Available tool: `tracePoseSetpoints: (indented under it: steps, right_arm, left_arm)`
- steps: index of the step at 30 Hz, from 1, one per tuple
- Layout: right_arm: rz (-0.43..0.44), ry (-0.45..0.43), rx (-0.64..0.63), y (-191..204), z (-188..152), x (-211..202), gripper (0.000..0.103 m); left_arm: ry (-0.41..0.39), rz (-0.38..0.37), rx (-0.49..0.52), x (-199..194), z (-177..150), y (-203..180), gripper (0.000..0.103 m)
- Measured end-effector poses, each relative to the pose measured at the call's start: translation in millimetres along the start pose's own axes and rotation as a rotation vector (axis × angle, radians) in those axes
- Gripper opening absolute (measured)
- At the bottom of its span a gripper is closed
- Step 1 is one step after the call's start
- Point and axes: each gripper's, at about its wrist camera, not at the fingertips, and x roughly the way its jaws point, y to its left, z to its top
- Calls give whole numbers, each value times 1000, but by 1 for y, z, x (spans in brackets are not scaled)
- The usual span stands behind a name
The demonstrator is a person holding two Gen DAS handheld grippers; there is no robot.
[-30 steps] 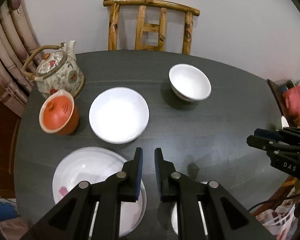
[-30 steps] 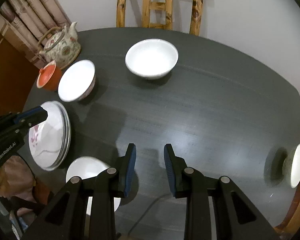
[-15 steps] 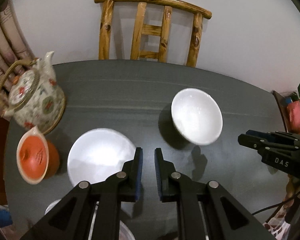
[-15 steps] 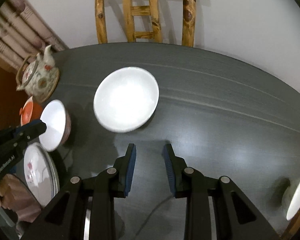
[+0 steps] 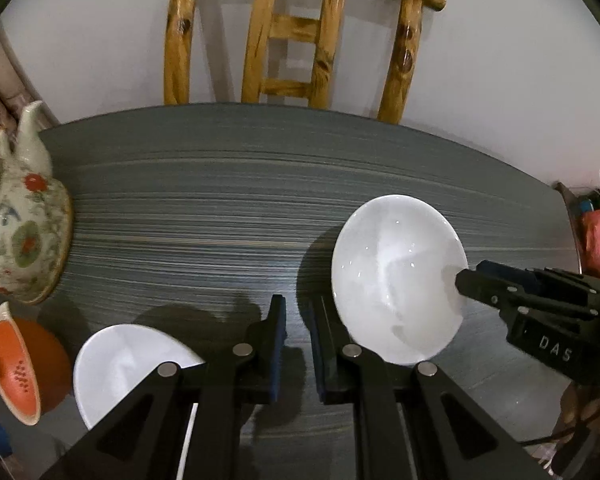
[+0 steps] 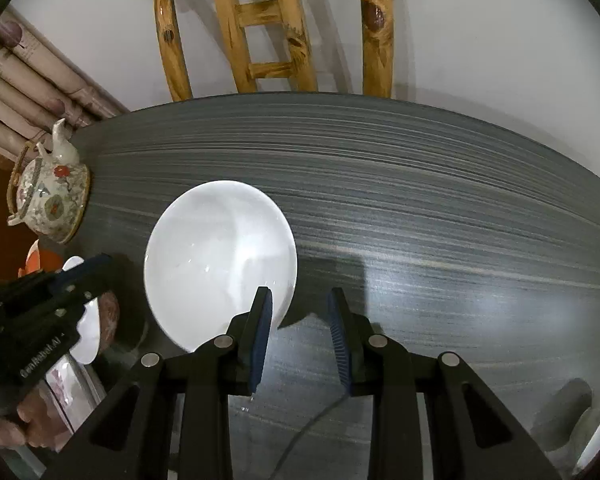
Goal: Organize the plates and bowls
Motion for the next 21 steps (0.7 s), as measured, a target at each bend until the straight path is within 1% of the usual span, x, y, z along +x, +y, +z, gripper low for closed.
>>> tracePoseSetpoints:
  steps: [5, 7, 8, 10, 15, 19, 21]
  right_arm:
    - [11, 19, -9, 2, 8, 17, 27]
    - [16, 30, -13, 2, 9, 22, 23]
    - [16, 33, -16, 2, 9, 24, 22]
    - [14, 34, -23, 3, 9, 28, 17]
    - [17, 26, -29, 4, 8, 32, 13]
    - [28, 27, -21, 3, 5, 33, 12]
    - [27, 29, -26, 4, 5, 33, 12]
  left_arm:
    - [14, -8, 5, 15, 7, -3, 12]
    - [11, 1, 4, 19, 9, -4, 12]
    - [2, 9, 2, 18, 10, -4, 12]
    - [-17, 13, 3, 19, 14, -3, 12]
    - [-40, 20, 10, 20, 19, -2, 10]
    - [-57, -2, -1, 21, 21, 1, 11]
    - [-51, -20, 5, 20, 20, 2, 12]
